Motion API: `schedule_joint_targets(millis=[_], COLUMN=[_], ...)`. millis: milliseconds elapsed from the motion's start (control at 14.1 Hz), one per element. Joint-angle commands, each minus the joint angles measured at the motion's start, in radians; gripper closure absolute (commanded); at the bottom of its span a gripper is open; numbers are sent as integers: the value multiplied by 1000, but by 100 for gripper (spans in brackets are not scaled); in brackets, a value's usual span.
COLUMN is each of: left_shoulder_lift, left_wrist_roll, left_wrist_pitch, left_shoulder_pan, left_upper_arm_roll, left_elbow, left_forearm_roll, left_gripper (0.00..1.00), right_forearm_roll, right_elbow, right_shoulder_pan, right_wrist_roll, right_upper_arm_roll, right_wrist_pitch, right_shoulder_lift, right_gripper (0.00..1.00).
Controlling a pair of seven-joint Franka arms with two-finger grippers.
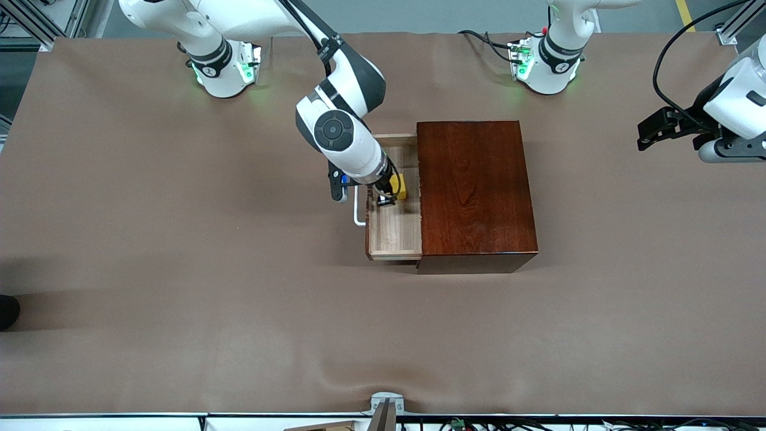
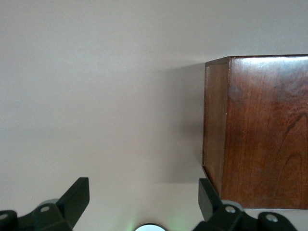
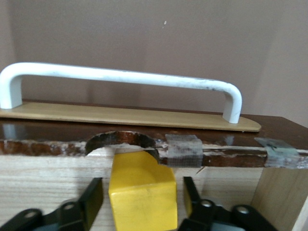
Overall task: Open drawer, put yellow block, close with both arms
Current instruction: 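Lower the cube into the drawer and open the right gripper, then withdraw the right gripper while the left gripper moves to the drawer front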
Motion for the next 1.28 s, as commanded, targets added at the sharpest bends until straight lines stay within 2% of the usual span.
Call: schedule_joint_targets(millis=[0,142,426,709,922,1135,1206], left_shoulder_lift=[-4,-4,4,34,111,278,312], left_wrist_roll=[13,10,-7,-90,-265,-529,-617], left_wrist_pitch=[1,1,1,1,4,22,65], left_shoulder_pan=[14,11,-22,-82,-151,-277,-321], left_upper_arm_roll=[-11,-11,-18,-55,-101,-120,-118], left_elbow=[8,10,26,66,114,299,319], left_forearm_roll=[-11,-9,-15,-26,-77,-81,-81], left_gripper=[0,0,0,0,0,0,0], right_forearm_roll=[6,0,-14,-20,-27,-39,-62], right_elbow=[10,50,206,314,337,401,405], right_shoulder_pan=[9,0,-75,-172,-242,-313,-327], right_wrist_roll=[26,28,14,-103,-187,-456,-530], right_upper_arm_roll=[-13,-15,-17,-15,-17,-20,-23], right_wrist_pitch=[-8,-38,-300,-443,-473,-610,-646], right_shoulder_lift=[2,-1,-1,-5,-33,-48,-59], right_gripper=[0,0,0,0,0,0,0])
